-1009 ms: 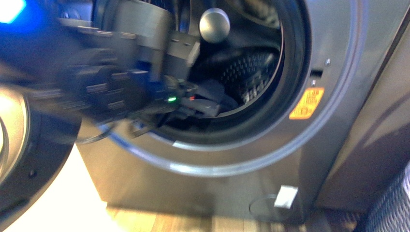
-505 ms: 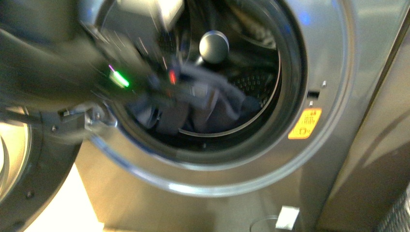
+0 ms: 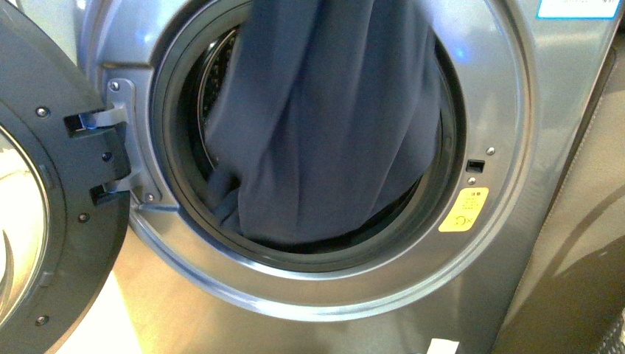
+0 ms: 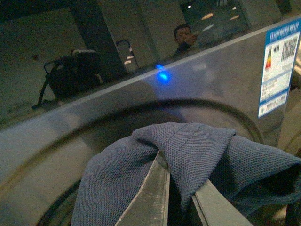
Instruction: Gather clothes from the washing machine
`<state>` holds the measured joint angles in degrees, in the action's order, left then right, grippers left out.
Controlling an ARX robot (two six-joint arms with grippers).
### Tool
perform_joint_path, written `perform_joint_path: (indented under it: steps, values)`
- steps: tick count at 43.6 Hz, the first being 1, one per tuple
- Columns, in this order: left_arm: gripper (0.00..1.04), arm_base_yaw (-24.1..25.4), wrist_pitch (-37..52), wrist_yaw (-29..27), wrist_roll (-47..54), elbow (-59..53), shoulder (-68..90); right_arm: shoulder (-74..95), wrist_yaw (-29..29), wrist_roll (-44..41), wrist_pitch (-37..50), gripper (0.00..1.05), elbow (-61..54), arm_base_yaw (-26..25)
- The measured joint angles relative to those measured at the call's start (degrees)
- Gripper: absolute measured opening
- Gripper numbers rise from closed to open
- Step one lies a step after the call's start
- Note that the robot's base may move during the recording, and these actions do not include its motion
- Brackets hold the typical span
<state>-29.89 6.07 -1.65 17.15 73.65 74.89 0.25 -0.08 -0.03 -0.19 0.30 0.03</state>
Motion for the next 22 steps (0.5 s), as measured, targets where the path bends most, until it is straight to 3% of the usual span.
perform_joint_path:
  steps: [22]
  values:
    - [0.05,-7.1,-23.0,-1.1,7.1,36.1,8.4,0.0,0.0,0.0,0.0,0.97,0.0,0.0]
